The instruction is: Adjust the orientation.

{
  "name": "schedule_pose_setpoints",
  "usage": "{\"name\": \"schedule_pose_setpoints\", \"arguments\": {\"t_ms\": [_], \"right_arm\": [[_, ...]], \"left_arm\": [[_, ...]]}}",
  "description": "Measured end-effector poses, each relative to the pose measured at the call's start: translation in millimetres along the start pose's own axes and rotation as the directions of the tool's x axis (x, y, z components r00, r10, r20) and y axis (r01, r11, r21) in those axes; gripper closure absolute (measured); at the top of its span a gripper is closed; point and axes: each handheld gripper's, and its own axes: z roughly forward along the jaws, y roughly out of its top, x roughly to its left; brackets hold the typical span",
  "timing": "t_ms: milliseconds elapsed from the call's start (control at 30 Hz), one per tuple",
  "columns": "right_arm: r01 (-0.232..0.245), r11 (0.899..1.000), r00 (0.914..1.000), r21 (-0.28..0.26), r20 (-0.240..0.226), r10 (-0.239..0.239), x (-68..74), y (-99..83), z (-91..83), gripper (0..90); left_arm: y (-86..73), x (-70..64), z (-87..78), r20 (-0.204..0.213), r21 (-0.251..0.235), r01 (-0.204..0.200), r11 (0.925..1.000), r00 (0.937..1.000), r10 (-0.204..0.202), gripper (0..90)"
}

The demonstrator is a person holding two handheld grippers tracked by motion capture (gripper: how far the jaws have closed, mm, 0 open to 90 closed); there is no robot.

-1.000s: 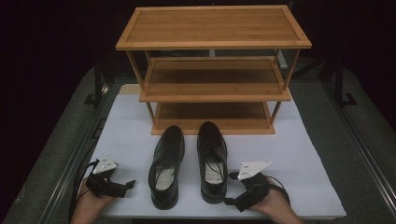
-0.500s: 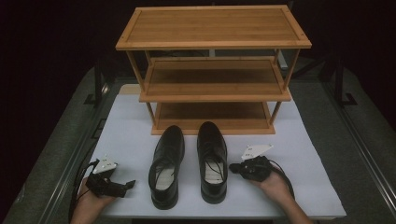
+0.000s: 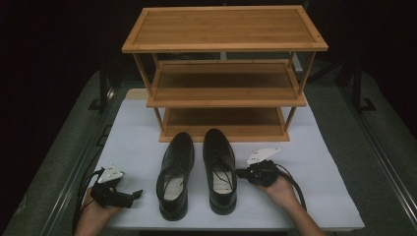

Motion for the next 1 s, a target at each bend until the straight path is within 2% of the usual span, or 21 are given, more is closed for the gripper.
{"name": "schedule_pose_setpoints", "arguments": {"t_ms": [367,533,1000], "right_arm": [[0.032,0.999,0.9991,-0.001,-0.027,-0.032,9.8,7.1,8.5,89.8],[0.060,0.998,0.9972,0.003,-0.046,-0.059,18.3,10.5,12.7,89.8],[0.073,0.997,0.9959,-0.003,-0.053,-0.073,26.5,16.2,20.8,89.7]], "left_arm": [[0.0,0.0,0.0,0.000,0.000,-0.001,1.0000,1.0000,0.001,0.0],[0.0,0.0,0.0,0.000,0.001,-0.001,1.0000,1.0000,0.001,0.0],[0.1,0.1,0.0,0.000,0.001,-0.003,1.0000,1.0000,0.003,0.0]]}}
